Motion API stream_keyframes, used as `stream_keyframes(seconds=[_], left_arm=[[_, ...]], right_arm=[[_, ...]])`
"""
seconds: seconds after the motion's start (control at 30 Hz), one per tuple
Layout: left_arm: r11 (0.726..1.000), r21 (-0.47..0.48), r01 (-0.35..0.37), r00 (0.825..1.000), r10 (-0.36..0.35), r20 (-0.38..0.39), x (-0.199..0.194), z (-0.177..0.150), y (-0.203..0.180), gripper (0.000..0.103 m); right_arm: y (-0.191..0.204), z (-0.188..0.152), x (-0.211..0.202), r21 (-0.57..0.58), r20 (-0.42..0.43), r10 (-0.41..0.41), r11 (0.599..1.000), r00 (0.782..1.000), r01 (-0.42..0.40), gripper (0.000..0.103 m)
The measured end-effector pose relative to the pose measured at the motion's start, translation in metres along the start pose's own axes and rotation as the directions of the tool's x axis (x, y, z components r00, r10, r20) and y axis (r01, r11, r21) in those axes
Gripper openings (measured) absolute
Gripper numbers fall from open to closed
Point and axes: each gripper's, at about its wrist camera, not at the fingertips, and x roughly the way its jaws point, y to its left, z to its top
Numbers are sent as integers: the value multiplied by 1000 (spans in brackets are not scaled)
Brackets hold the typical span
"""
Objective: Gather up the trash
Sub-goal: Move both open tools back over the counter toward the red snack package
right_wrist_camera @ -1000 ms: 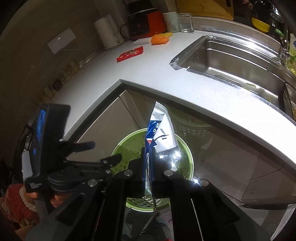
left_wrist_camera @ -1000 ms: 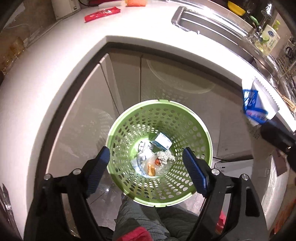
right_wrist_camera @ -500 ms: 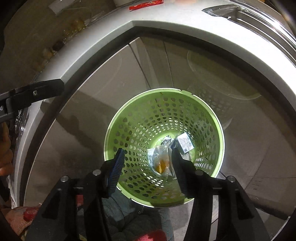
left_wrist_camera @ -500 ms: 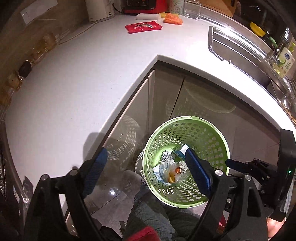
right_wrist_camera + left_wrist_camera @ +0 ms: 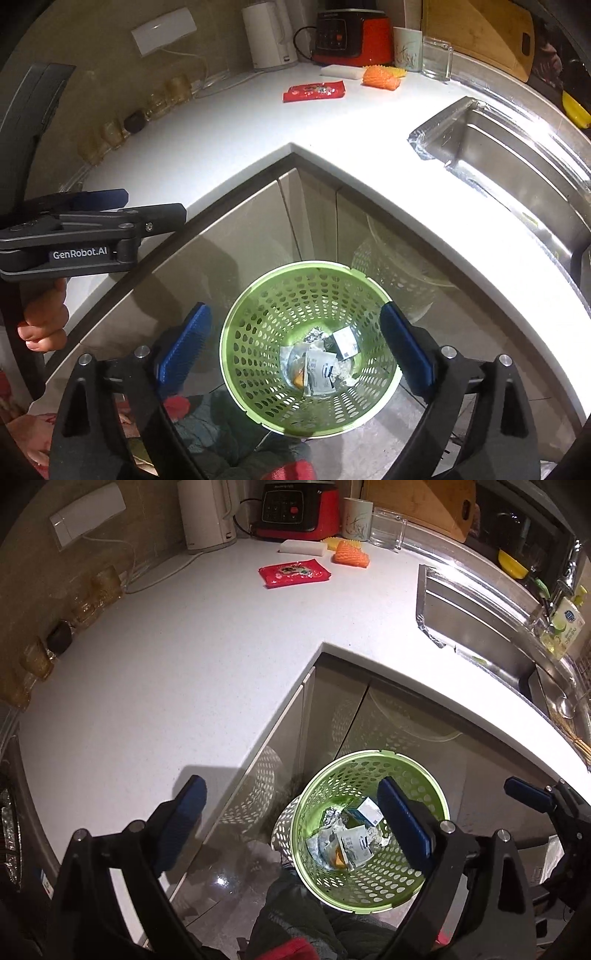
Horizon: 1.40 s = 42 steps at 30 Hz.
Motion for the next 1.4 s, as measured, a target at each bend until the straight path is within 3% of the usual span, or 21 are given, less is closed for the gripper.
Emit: stream_keyframes(seconds=[0.33,0.57,0.67,0.9,1.17,1.4], left_arm=[[997,65,47,997,-51,62,6,62,-2,95],[990,133,47,995,-58,84,45,125,4,95],[977,210,43,992,-67,108,65,154,5,95],[886,451,110,977,-180,115,105,222,11,95],[776,597,205,957,-286,42,159,273,19,95],[629,733,259,944,-327,-53,202,291,13,95]], right_arm=[[-23,45,-12,34,69,-61,998,996,58,101],[-55,93,7,89,79,-96,992,992,89,101],[-66,115,20,114,73,-106,989,992,97,101],[-91,163,52,176,48,-120,978,992,110,101],[-115,211,100,201,-5,-146,969,989,144,101],[-137,244,129,216,-33,-172,961,985,175,101]])
